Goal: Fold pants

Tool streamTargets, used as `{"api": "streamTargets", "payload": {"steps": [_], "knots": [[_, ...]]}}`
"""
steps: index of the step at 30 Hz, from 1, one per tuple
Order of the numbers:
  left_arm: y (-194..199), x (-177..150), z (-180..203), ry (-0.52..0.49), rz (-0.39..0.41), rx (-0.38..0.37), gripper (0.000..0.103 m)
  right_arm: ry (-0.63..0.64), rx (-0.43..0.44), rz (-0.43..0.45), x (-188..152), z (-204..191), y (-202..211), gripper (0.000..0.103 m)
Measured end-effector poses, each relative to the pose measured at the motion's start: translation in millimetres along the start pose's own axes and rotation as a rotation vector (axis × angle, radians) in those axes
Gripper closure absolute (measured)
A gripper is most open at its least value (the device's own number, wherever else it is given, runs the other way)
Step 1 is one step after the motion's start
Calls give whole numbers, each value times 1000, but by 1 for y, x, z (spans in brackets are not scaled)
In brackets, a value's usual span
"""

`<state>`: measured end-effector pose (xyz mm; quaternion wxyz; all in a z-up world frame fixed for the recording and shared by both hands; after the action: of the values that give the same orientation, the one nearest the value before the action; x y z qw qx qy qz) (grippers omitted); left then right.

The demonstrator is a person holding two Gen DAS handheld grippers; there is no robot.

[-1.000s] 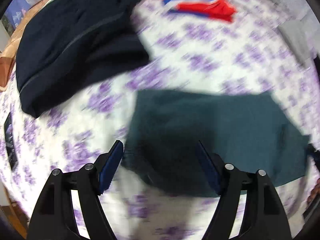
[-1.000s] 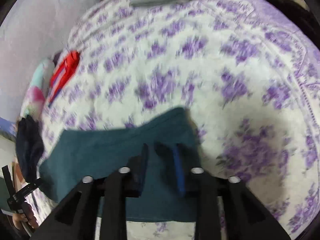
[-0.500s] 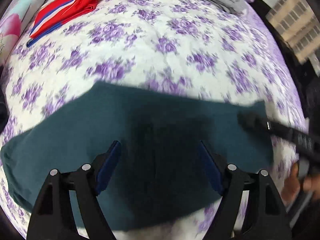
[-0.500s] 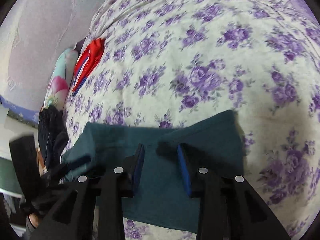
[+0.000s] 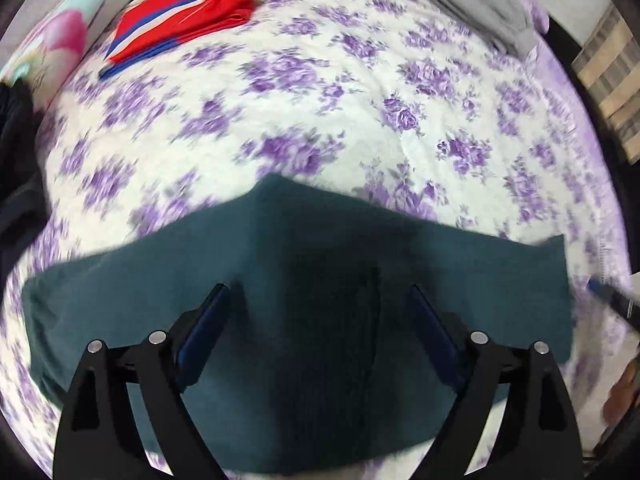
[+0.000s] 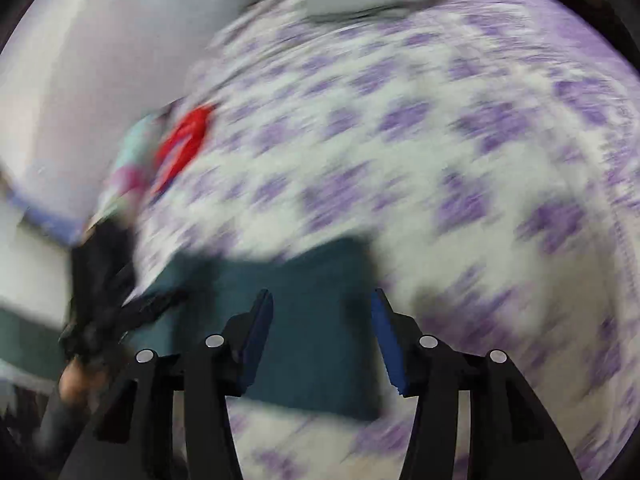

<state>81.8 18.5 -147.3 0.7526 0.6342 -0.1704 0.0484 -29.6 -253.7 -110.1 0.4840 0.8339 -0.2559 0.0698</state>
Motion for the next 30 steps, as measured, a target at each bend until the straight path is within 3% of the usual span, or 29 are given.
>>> {"api": "streamTargets", "payload": {"steps": [2,3,5,6,7,8,9,10,11,14,17,20,24,26,30], "knots": [[-1,-15,-7,10,-14,-19,13,9,59,-86,-21,-8,-12,50],[-9,-24,-11,5,-35,7,12,23,10,-147,-33,-5,-24,51],[-20,-37,-18,3,-54,29,7,23,-55,-193,-46,11,-33,73],[-16,-40,-21,8,-33,20,7,-1,-48,-173,-46,19,-27,76],[-13,-41,-23,4,-35,32,7,-25,-61,-163,-44,25,-20,75],[-11,-42,-27,-11,-52,58,8,-29,-98,-146,-43,28,-12,55],[-8,-43,-32,-18,-57,69,8,-16,-190,-125,-40,32,-4,43],[-4,-44,-37,-12,-49,70,8,1,-283,-99,-37,37,3,38],[5,-44,-48,14,-25,63,8,-3,-320,-79,-34,41,9,38],[30,-51,-89,114,21,38,8,-86,-277,-41,-30,44,21,34],[45,-68,-135,218,35,72,9,-70,-288,-9,-27,25,17,28],[62,-88,-165,273,43,52,9,-56,-264,-15,-28,8,-1,28],[66,-113,-190,340,17,-8,11,-59,-209,-12,-34,-22,-19,28],[60,-114,-194,370,-9,-25,24,-39,-195,-13,-31,-36,-24,28],[64,-108,-178,296,1,-92,24,12,-166,-2,-24,-64,-27,28]]}}
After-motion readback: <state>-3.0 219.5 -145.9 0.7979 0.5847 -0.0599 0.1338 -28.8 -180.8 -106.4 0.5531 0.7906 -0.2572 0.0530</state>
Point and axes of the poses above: each gripper's, at about its wrist camera, not at the fingertips, and y roughly against the way its jaws point, z to its right, x to its top, the point moved 3 cm from there along -y, roughly the way its jaws point, and after that the axes turned 2 degrees about y, right-handed, at the moved point
